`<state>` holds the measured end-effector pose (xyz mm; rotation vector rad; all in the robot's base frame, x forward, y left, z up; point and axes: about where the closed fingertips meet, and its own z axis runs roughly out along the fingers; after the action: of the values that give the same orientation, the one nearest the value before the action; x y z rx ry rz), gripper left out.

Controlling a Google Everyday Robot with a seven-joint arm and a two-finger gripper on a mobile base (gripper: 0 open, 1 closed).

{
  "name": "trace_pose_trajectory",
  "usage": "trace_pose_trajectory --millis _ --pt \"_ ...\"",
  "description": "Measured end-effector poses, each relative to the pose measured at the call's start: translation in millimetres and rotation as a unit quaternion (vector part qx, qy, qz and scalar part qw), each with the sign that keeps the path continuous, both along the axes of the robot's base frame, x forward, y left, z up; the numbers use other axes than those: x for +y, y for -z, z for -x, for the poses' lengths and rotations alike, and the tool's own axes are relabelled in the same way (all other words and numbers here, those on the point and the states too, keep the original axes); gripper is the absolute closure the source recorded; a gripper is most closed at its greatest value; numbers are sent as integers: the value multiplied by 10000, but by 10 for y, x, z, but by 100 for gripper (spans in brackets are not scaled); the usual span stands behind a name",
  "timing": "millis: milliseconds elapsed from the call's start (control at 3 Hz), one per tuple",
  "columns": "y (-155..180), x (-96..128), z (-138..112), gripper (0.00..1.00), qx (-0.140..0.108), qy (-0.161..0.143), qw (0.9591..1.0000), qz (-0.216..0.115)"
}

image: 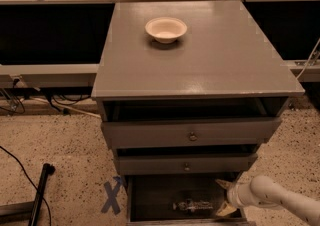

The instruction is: Pick water bottle from bottom drawer and place on counter

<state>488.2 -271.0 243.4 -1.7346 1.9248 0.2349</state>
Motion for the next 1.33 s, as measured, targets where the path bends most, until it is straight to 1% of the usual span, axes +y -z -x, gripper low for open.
trace_pose_trajectory --millis 333,667,1000,1333 --pt "83 123 43 0 132 -152 9996 -194" --pt "182 285 44 17 210 -359 9980 -485" --pt "249 378 38 32 267 -488 9966 -606" --pt "394 488 31 30 383 -669 9949 -645"
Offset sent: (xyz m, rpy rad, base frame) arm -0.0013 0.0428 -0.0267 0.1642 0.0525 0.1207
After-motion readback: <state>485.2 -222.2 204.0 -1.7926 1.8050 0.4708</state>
